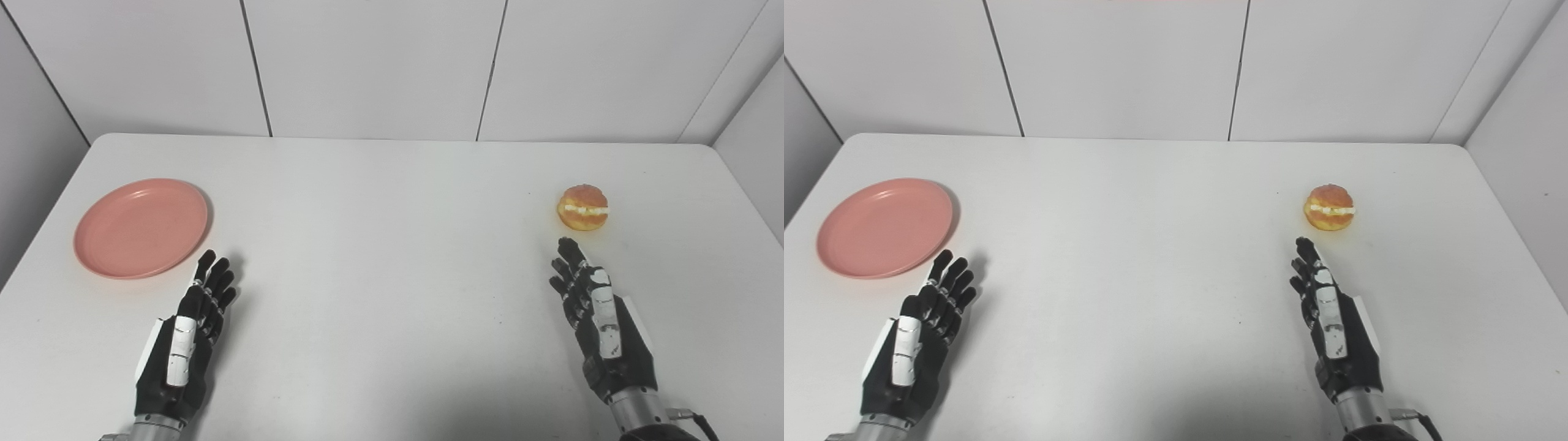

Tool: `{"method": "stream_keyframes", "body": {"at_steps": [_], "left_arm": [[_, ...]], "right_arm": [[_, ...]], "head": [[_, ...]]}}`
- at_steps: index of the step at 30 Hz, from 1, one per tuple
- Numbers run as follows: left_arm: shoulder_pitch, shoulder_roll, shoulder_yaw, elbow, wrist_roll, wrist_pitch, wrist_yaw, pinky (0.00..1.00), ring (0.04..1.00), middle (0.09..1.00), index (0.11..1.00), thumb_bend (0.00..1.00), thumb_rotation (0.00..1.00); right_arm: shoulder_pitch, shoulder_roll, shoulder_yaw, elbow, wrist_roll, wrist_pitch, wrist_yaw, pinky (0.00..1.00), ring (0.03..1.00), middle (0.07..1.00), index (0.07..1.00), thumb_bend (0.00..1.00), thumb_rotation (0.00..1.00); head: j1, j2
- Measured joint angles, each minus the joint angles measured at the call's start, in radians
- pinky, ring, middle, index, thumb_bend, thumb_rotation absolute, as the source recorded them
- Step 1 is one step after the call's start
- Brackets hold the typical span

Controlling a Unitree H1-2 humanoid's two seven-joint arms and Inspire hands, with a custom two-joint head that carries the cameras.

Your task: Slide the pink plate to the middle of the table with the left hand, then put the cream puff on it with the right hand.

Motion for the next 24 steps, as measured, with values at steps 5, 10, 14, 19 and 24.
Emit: {"method": "stream_keyframes", "body": {"at_steps": [5,10,14,19,24], "left_arm": [[0.0,0.0,0.0,0.0,-0.001,0.001,0.0,1.0,1.0,1.0,1.0,0.87,0.93],[0.0,0.001,0.0,-0.001,-0.001,0.006,0.0,1.0,1.0,1.0,1.0,0.88,0.93],[0.0,0.001,0.0,-0.001,-0.001,0.006,0.0,1.0,1.0,1.0,1.0,0.89,0.92],[0.0,0.002,0.0,-0.001,0.0,0.007,0.0,1.0,1.0,1.0,1.0,0.88,0.93],[-0.009,0.001,-0.001,0.001,0.0,0.007,0.0,1.0,1.0,1.0,1.0,0.89,0.91]], "right_arm": [[0.0,0.002,-0.001,0.0,-0.001,0.0,-0.002,0.97,0.964,0.965,0.912,0.92,1.0],[0.0,0.006,-0.004,0.0,-0.001,0.0,-0.004,0.96,0.955,0.96,0.91,0.91,1.0],[0.0,0.006,-0.004,0.0,-0.001,0.0,-0.005,0.95,0.951,0.957,0.905,0.92,1.0],[0.0,0.008,-0.004,-0.001,-0.002,0.0,-0.007,0.94,0.943,0.952,0.9,0.92,1.0],[0.0,0.009,-0.004,-0.001,-0.004,0.0,-0.008,0.94,0.942,0.953,0.906,0.92,1.0]], "head": [[0.0,0.0],[0.0,0.0],[0.002,0.0],[0.0,-0.003],[0.005,-0.008]]}}
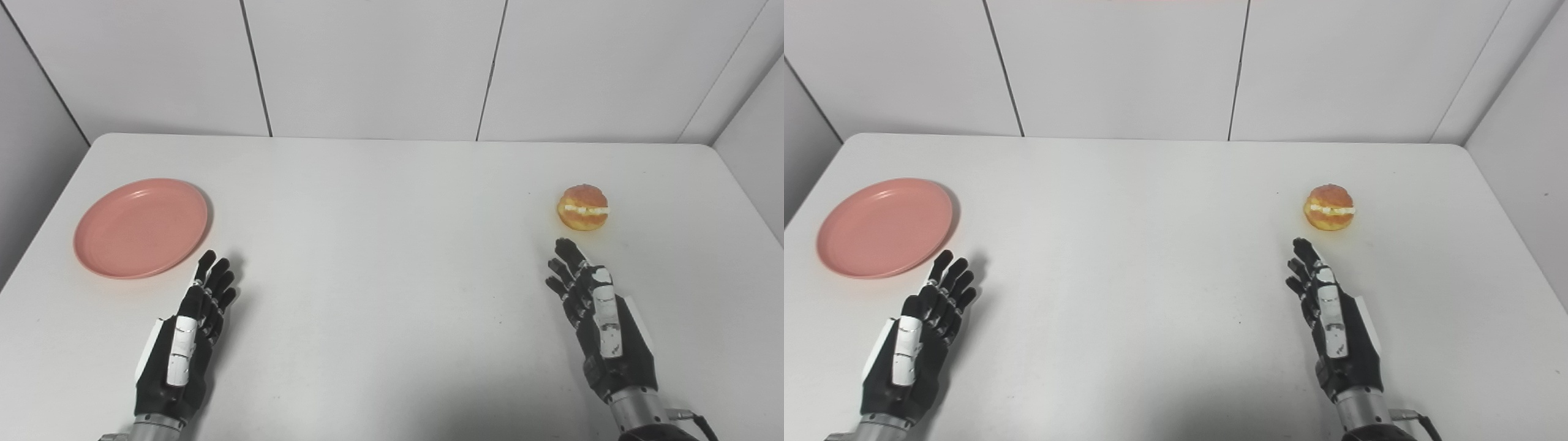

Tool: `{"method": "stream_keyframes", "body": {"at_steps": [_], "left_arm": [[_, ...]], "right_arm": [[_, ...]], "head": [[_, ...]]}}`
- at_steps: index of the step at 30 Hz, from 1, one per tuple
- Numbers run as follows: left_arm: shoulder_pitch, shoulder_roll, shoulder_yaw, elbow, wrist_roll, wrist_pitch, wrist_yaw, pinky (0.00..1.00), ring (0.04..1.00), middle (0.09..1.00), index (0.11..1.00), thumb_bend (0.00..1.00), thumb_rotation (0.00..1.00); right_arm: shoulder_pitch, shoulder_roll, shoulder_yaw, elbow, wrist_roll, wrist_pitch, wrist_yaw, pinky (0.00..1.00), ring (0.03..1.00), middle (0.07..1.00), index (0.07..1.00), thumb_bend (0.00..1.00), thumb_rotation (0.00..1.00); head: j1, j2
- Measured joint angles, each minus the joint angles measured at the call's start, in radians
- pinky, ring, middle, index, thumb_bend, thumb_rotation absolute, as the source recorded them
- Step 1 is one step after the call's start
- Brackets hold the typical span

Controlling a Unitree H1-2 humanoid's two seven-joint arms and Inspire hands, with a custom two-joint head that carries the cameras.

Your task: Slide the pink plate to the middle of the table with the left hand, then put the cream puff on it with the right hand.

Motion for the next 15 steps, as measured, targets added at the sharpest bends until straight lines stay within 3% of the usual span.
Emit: {"method": "stream_keyframes", "body": {"at_steps": [7,15], "left_arm": [[-0.064,-0.014,0.007,0.05,0.012,-0.001,0.03,1.0,1.0,1.0,1.0,0.92,0.89],[-0.068,-0.021,0.008,0.065,0.012,-0.006,0.03,1.0,1.0,1.0,1.0,0.94,0.88]], "right_arm": [[0.0,0.001,0.0,0.001,0.001,0.0,0.0,0.94,0.94,0.954,0.907,0.92,1.0],[0.001,0.001,0.001,0.001,-0.002,0.0,0.001,0.95,0.945,0.956,0.913,0.92,1.0]], "head": [[-0.003,0.005],[0.014,-0.014]]}}
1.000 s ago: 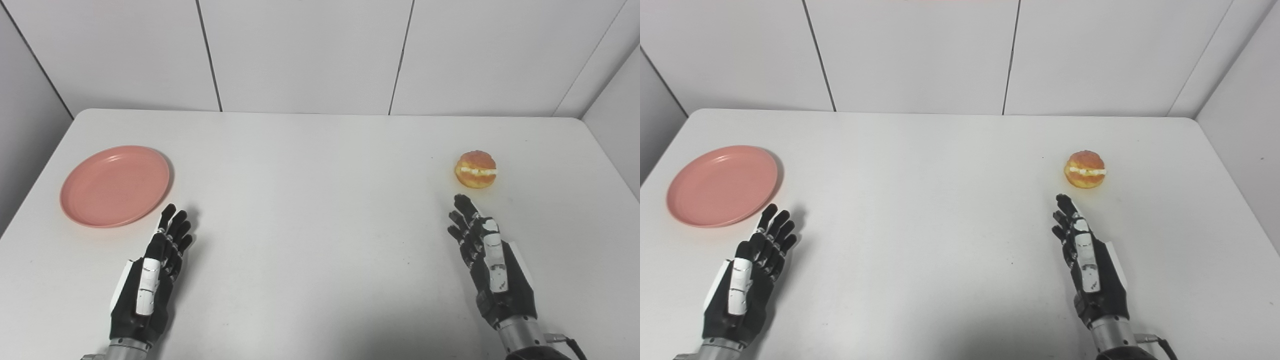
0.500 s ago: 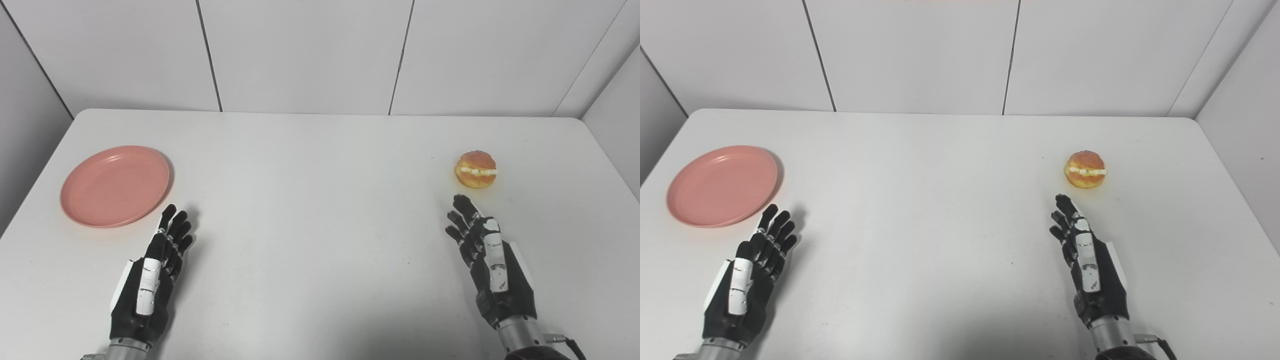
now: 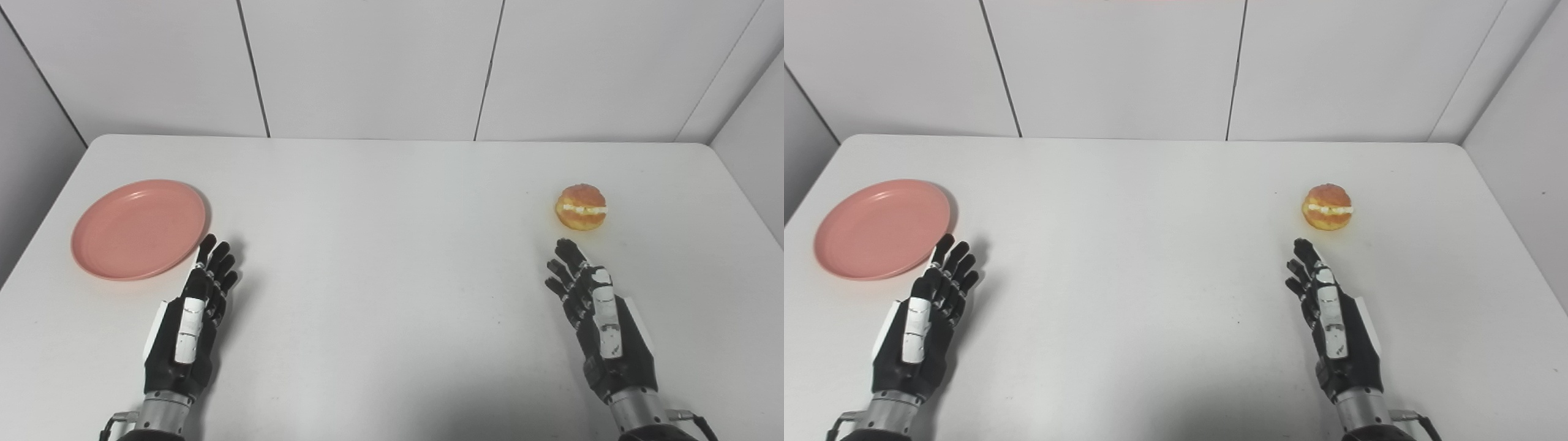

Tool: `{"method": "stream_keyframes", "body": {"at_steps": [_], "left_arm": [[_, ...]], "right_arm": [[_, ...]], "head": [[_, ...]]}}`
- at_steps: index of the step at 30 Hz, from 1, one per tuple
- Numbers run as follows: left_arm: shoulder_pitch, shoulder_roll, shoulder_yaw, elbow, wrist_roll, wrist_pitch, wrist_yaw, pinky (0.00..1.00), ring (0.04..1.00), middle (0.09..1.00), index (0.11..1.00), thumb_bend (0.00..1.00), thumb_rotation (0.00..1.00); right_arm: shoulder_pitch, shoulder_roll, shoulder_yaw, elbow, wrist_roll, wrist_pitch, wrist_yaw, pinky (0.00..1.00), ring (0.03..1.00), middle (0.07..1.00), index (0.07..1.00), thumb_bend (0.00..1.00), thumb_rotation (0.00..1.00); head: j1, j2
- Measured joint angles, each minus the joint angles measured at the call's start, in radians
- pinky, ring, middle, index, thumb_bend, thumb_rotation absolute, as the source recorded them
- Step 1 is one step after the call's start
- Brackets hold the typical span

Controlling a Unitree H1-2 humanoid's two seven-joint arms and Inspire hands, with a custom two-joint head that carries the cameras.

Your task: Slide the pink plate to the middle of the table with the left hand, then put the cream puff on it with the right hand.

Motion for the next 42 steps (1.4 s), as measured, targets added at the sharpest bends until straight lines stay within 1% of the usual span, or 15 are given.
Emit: {"method": "stream_keyframes", "body": {"at_steps": [5,7,9,11,12,16,18,23,24,26,29,31,32,35,42], "left_arm": [[0.001,-0.009,-0.003,0.038,0.022,-0.043,0.0,1.0,1.0,1.0,0.998,0.92,0.88],[0.001,-0.019,-0.007,0.045,0.032,-0.056,0.002,1.0,1.0,0.997,0.995,0.91,0.9],[0.001,-0.031,-0.015,0.045,0.046,-0.068,0.004,1.0,1.0,0.986,0.989,0.91,0.88],[0.001,-0.053,-0.026,0.041,0.064,-0.069,0.016,1.0,1.0,0.985,0.994,0.9,0.87],[0.001,-0.065,-0.033,0.038,0.07,-0.069,0.024,1.0,0.995,0.983,0.997,0.89,0.88],[0.001,-0.091,-0.061,0.038,0.134,-0.088,0.038,1.0,0.993,0.983,1.0,0.86,0.91],[0.001,-0.101,-0.066,0.038,0.153,-0.097,0.046,1.0,0.997,0.992,1.0,0.87,0.9],[0.001,-0.121,-0.079,0.04,0.189,-0.107,0.068,1.0,1.0,1.0,1.0,0.85,0.91],[0.0,-0.121,-0.083,0.043,0.195,-0.117,0.068,1.0,1.0,1.0,1.0,0.84,0.91],[-0.001,-0.123,-0.09,0.051,0.205,-0.137,0.069,1.0,1.0,1.0,1.0,0.82,0.92],[-0.006,-0.124,-0.096,0.07,0.215,-0.169,0.071,1.0,1.0,1.0,1.0,0.76,0.93],[-0.011,-0.125,-0.099,0.082,0.215,-0.189,0.071,1.0,1.0,1.0,1.0,0.76,0.92],[-0.013,-0.126,-0.1,0.088,0.217,-0.2,0.071,1.0,1.0,1.0,1.0,0.77,0.92],[-0.023,-0.133,-0.105,0.103,0.226,-0.214,0.077,1.0,1.0,1.0,1.0,0.79,0.91],[-0.031,-0.138,-0.112,0.125,0.26,-0.274,0.083,1.0,1.0,1.0,1.0,0.73,0.9]], "right_arm": [[0.002,-0.004,-0.004,0.037,0.004,-0.002,0.008,0.94,0.939,0.953,0.909,0.91,1.0],[0.003,-0.006,-0.011,0.056,0.01,-0.015,0.013,0.93,0.93,0.951,0.906,0.91,1.0],[0.003,-0.014,-0.021,0.072,0.016,-0.04,0.02,0.93,0.934,0.956,0.912,0.91,1.0],[0.003,-0.033,-0.031,0.101,0.024,-0.079,0.041,0.93,0.936,0.956,0.912,0.91,1.0],[0.003,-0.042,-0.036,0.118,0.03,-0.101,0.05,0.93,0.936,0.955,0.911,0.91,1.0],[-0.004,-0.063,-0.053,0.169,0.056,-0.158,0.078,0.95,0.94,0.957,0.914,0.91,1.0],[-0.004,-0.069,-0.057,0.19,0.065,-0.185,0.091,0.95,0.942,0.96,0.925,0.9,1.0],[-0.008,-0.086,-0.066,0.239,0.093,-0.243,0.127,0.97,0.949,0.969,0.937,0.89,1.0],[-0.009,-0.088,-0.066,0.246,0.097,-0.255,0.133,0.97,0.95,0.97,0.94,0.89,1.0],[-0.01,-0.089,-0.068,0.27,0.102,-0.269,0.148,0.97,0.952,0.973,0.946,0.89,1.0],[-0.016,-0.094,-0.073,0.299,0.108,-0.298,0.162,0.98,0.958,0.978,0.95,0.88,1.0],[-0.026,-0.1,-0.077,0.32,0.113,-0.308,0.17,0.99,0.966,0.983,0.952,0.88,1.0],[-0.033,-0.103,-0.08,0.331,0.117,-0.316,0.177,0.99,0.971,0.987,0.954,0.88,1.0],[-0.056,-0.119,-0.092,0.368,0.126,-0.327,0.192,1.0,0.985,0.995,0.963,0.86,1.0],[-0.095,-0.147,-0.111,0.437,0.126,-0.353,0.204,1.0,0.992,1.0,0.977,0.87,1.0]], "head": [[0.069,-0.038],[0.069,-0.038],[0.127,-0.07],[0.147,-0.08],[0.19,-0.104],[0.216,-0.121],[0.254,-0.155],[0.298,-0.199],[0.317,-0.222],[0.318,-0.222],[0.371,-0.29],[0.371,-0.29],[0.389,-0.317],[0.408,-0.356],[0.416,-0.388]]}}
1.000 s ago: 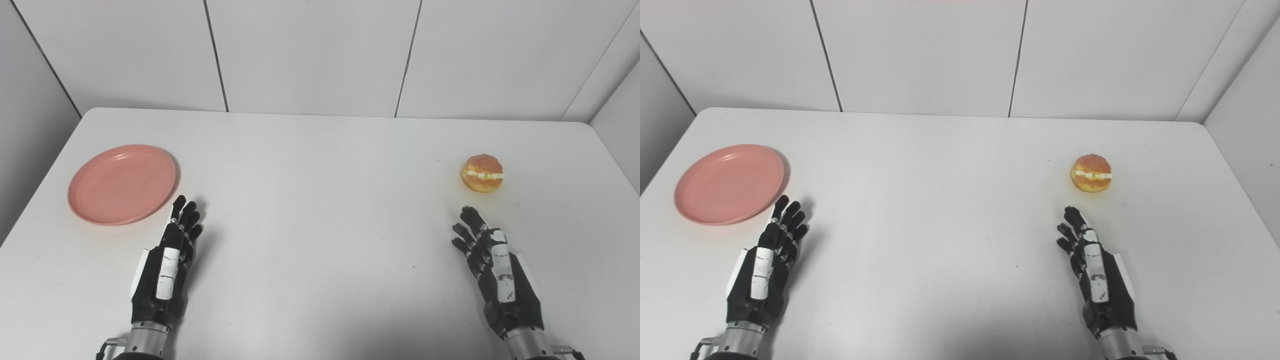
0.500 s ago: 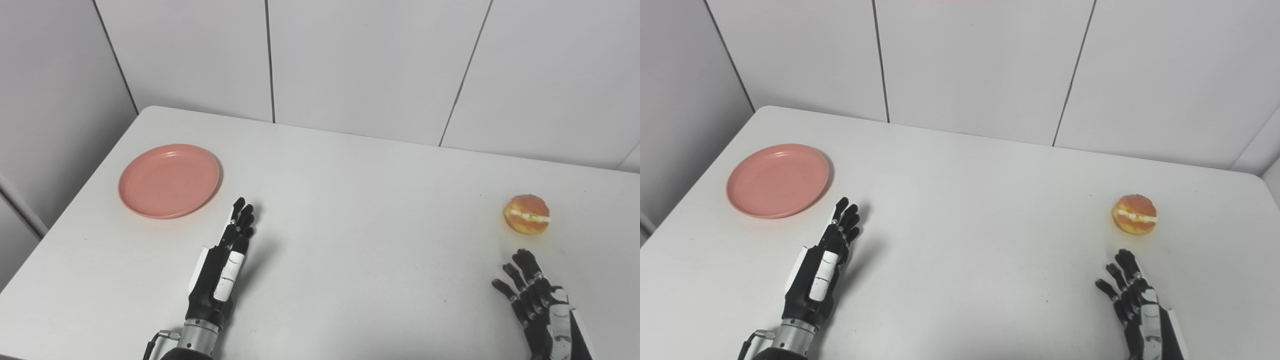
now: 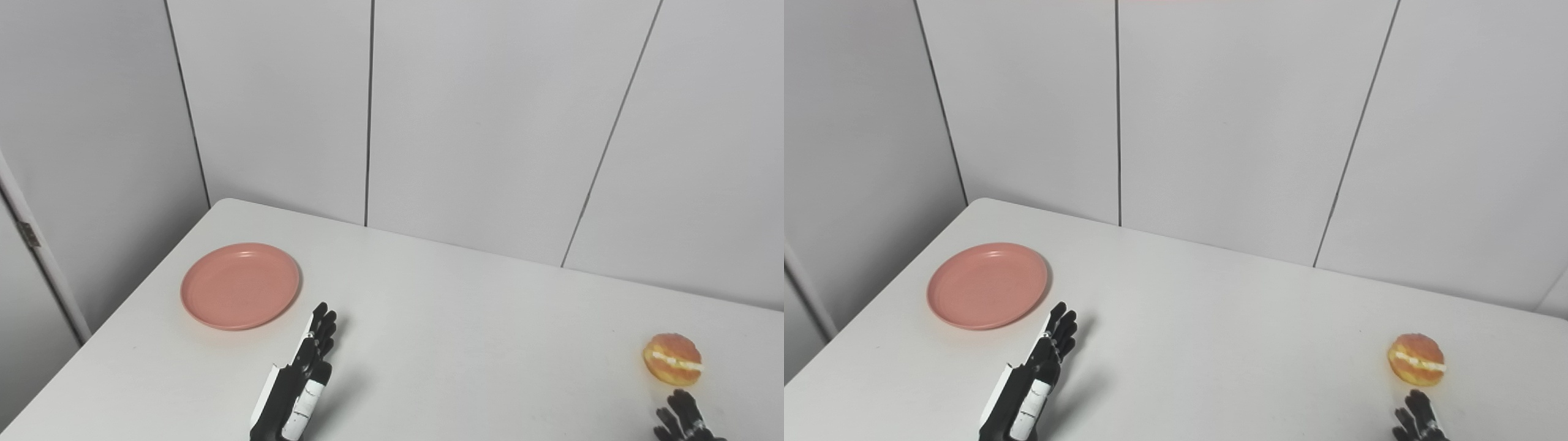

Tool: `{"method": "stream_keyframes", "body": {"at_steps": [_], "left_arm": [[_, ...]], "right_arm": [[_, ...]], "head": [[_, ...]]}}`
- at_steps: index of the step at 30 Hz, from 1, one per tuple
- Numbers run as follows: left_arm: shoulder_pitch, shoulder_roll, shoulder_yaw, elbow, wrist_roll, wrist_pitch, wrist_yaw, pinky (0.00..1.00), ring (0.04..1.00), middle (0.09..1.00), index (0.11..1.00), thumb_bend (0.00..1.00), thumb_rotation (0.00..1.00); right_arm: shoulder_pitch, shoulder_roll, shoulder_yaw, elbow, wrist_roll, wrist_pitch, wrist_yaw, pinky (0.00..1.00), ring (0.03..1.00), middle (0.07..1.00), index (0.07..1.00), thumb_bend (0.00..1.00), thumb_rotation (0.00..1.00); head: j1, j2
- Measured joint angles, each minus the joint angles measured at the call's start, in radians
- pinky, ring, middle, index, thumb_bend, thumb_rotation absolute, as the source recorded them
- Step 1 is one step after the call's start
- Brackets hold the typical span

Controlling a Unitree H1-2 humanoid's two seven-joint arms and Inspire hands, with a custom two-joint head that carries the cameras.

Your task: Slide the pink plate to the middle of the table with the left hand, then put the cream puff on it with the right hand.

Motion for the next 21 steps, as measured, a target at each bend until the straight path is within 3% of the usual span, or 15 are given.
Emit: {"method": "stream_keyframes", "body": {"at_steps": [7,13,21], "left_arm": [[0.0,0.002,0.001,0.004,0.003,-0.014,0.001,1.0,0.999,0.995,1.0,0.77,0.89],[0.001,0.006,0.002,-0.001,-0.034,-0.013,-0.009,1.0,0.971,0.966,1.0,0.83,0.9],[-0.022,0.002,0.016,-0.035,-0.064,0.048,0.008,0.9,0.922,0.922,0.947,0.85,0.94]], "right_arm": [[-0.007,-0.001,0.0,0.005,-0.007,-0.01,0.0,1.0,0.991,0.997,0.975,0.88,1.0],[-0.001,0.002,0.007,-0.007,-0.02,-0.01,-0.003,1.0,0.974,0.982,0.968,0.87,1.0],[0.024,0.014,0.021,-0.055,-0.036,-0.002,-0.021,0.96,0.951,0.968,0.96,0.87,1.0]], "head": [[-0.014,-0.002],[-0.037,0.023],[-0.055,0.051]]}}
